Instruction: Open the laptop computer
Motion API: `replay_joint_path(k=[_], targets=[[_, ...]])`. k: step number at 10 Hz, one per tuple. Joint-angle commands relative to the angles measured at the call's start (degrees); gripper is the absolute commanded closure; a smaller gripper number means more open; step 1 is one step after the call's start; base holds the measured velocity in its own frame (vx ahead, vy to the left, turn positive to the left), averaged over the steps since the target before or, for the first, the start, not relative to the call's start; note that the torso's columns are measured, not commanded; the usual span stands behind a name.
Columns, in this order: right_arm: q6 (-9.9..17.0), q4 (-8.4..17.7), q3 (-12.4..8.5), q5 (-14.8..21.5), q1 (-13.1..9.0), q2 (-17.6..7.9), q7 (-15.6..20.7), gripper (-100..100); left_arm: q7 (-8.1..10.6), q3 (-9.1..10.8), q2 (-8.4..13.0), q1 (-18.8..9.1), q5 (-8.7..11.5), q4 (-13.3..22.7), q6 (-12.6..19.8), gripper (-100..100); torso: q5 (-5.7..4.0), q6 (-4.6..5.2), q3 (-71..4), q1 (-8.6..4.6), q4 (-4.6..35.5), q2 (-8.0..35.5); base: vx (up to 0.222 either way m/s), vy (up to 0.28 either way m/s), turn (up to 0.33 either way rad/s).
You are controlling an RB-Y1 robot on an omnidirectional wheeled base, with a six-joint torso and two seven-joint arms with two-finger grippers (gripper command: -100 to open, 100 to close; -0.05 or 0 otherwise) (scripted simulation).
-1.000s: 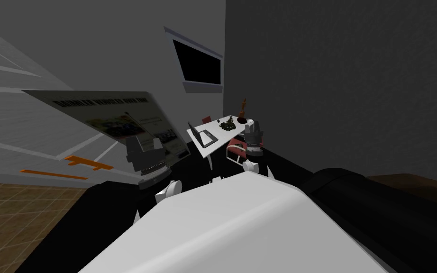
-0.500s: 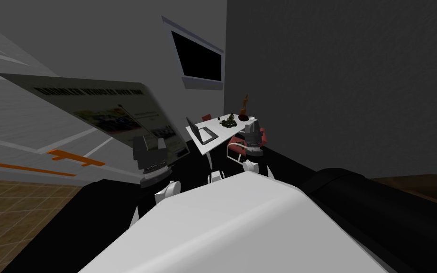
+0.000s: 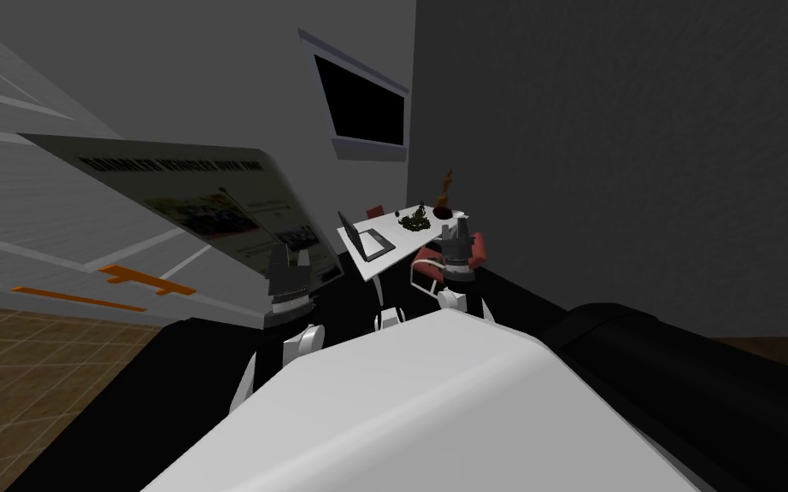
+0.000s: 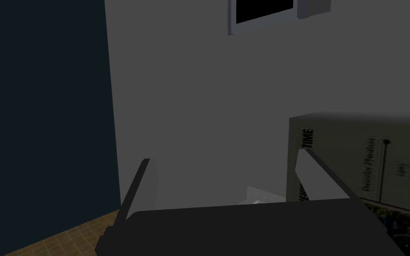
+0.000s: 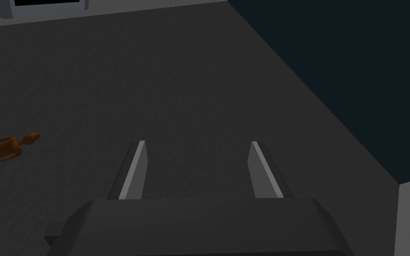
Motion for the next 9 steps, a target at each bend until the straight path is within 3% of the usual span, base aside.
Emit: replay_joint_path(k=[1, 5, 9], targets=[[0.0, 0.0, 0.0, 0.0, 0.0, 0.0, 0.0, 0, -1.41, -0.61, 1.3, -1.8, -0.6, 2.0, 3.8, -100, 0.00, -0.01, 0.0, 0.01, 0.0, 0.0, 0.053, -0.042, 0.106], [0.0, 0.0, 0.0, 0.0, 0.0, 0.0, 0.0, 0, -3.72, -1.07, 2.5, -5.4, -1.6, 5.4, 10.4, -100, 0.00, -0.01, 0.0, 0.00, 0.0, 0.0, 0.057, -0.057, 0.113], [0.0, 0.0, 0.0, 0.0, 0.0, 0.0, 0.0, 0, -5.18, -1.24, 2.8, -7.7, -2.1, 7.3, 14.9, -100, 0.01, -0.01, 0.0, 0.03, 0.0, 0.1, 0.029, -0.040, 0.081]])
